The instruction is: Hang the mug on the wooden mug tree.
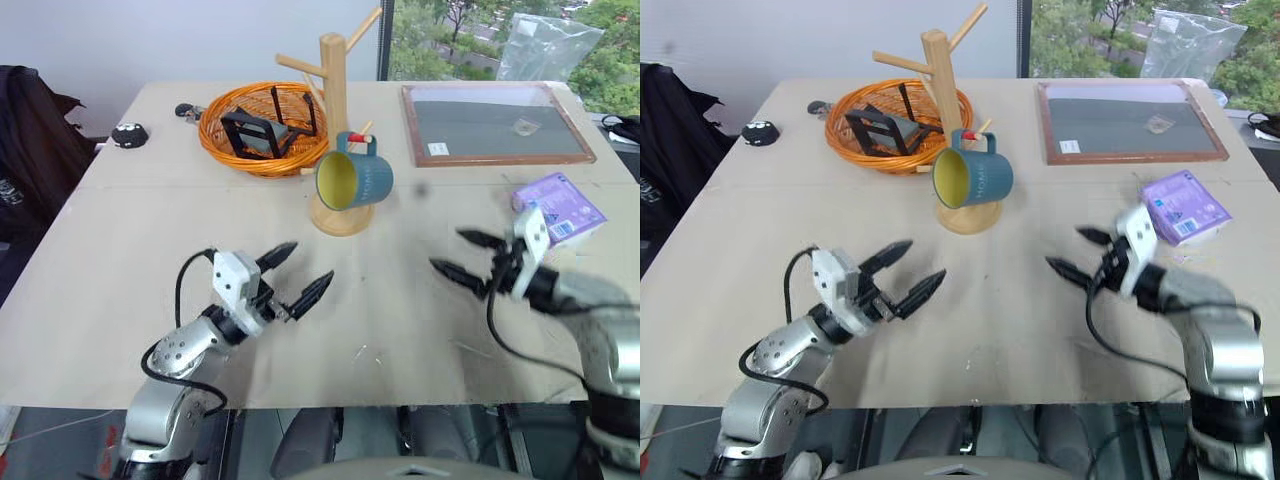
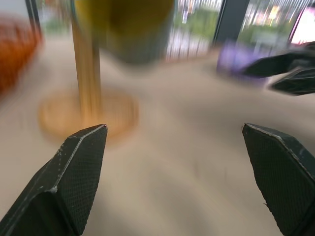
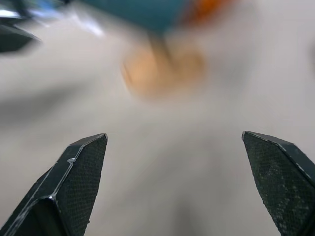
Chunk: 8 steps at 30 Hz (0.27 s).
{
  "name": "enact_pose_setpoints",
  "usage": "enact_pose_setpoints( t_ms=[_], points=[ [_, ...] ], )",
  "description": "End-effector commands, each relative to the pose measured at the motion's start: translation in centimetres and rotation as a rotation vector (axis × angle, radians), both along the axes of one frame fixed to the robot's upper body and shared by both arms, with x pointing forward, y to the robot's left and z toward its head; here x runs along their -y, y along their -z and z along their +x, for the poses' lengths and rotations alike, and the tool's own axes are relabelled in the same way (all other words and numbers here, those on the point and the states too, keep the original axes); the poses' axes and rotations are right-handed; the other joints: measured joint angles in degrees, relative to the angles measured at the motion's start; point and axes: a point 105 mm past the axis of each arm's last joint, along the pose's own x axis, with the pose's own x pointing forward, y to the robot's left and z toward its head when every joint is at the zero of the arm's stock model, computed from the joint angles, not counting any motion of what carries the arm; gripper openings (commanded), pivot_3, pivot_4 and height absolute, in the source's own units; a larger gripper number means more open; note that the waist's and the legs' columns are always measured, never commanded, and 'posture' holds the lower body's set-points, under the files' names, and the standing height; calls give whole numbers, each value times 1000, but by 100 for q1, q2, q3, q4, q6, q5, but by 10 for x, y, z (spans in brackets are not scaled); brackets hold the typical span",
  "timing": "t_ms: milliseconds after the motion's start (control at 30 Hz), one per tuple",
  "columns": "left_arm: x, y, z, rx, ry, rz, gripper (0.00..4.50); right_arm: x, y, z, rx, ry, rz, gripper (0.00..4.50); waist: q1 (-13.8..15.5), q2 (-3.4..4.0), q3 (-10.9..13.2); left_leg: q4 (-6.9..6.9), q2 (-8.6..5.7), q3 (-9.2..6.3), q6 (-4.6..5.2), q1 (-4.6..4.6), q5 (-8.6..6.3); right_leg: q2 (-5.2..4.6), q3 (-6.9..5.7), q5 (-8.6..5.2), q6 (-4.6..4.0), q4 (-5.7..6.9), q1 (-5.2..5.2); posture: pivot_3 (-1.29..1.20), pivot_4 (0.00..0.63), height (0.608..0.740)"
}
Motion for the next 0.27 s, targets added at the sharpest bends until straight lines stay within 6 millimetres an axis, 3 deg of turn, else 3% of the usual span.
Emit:
enact_pose_setpoints(
  t_ms=[33, 100, 267],
  points=[
    [-2, 20, -8, -46, 11, 134, 4500, 14, 5, -18, 116, 60, -1, 4435, -4, 0, 1, -3, 5, 3, 2, 26, -1, 6, 2, -1, 0, 0, 23, 0, 150, 740],
    [-2, 26, -15, -66, 50, 157, 4500, 18, 14, -27, 124, 81, 13, 4435, -11, 3, 3, -11, 15, 5, 3, 77, -3, 13, 2, -7, -1, -2, 69, 0, 150, 740],
    [-10, 29, -16, -72, 60, 206, 4500, 23, 29, -35, 118, 93, 7, 4435, -14, 5, 4, -10, 24, 8, 2, 92, -2, 19, 3, -17, -18, -4, 85, 0, 150, 740]
  ],
)
